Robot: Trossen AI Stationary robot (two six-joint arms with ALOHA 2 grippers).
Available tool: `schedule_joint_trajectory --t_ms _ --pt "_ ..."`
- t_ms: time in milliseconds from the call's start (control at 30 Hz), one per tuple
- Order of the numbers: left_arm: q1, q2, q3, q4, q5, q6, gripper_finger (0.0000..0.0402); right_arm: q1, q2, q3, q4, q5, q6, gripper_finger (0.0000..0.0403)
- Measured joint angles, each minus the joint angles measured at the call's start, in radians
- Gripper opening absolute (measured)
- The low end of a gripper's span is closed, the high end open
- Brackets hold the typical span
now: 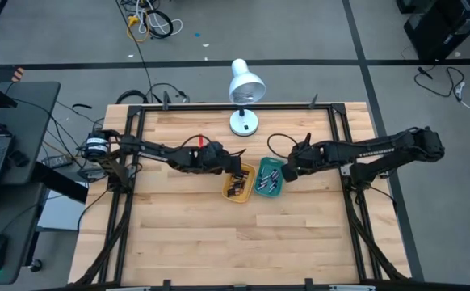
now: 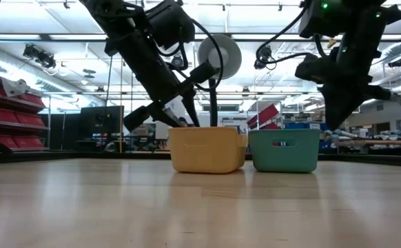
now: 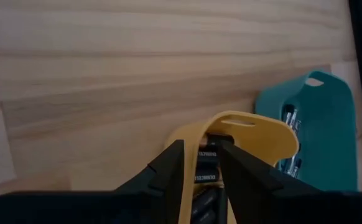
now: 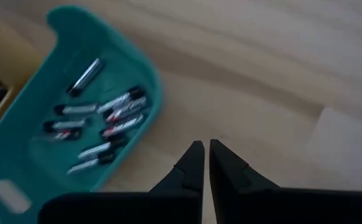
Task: Sort batteries
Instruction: Return to Home Position
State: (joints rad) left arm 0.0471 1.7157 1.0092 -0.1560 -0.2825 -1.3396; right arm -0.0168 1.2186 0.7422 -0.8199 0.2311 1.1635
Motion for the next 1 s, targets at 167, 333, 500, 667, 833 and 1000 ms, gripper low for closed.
schedule_joint_trajectory --t_ms 167,333,500,667,833,1000 --pt "0.019 -0.024 0.0 -0.029 0.026 0.001 0.0117 -0.046 0.0 0.0 -0.021 0.032 -0.069 0.0011" --pt "0.058 -0.105 0.0 -0.079 0.039 0.136 0.0117 -0.098 0.0 -0.059 -0.007 0.03 -0.094 0.001" --pt "0.087 -0.191 0.001 -0.205 0.044 0.302 0.0117 -0.176 0.0 -0.223 0.287 -0.107 -0.139 0.0002" --pt "0.064 -0.267 0.0 -0.5 0.112 0.399 0.0101 -0.203 0.0 -0.303 0.435 -0.11 -0.105 0.0001" --pt "-0.008 -0.304 -0.09 -0.413 0.214 0.411 0.0064 -0.233 0.001 -0.326 0.502 -0.092 -0.163 0.0" --pt "-0.087 -0.286 -0.266 0.029 0.336 0.257 0.0039 -0.26 0.008 -0.329 0.63 -0.114 -0.274 0.0"
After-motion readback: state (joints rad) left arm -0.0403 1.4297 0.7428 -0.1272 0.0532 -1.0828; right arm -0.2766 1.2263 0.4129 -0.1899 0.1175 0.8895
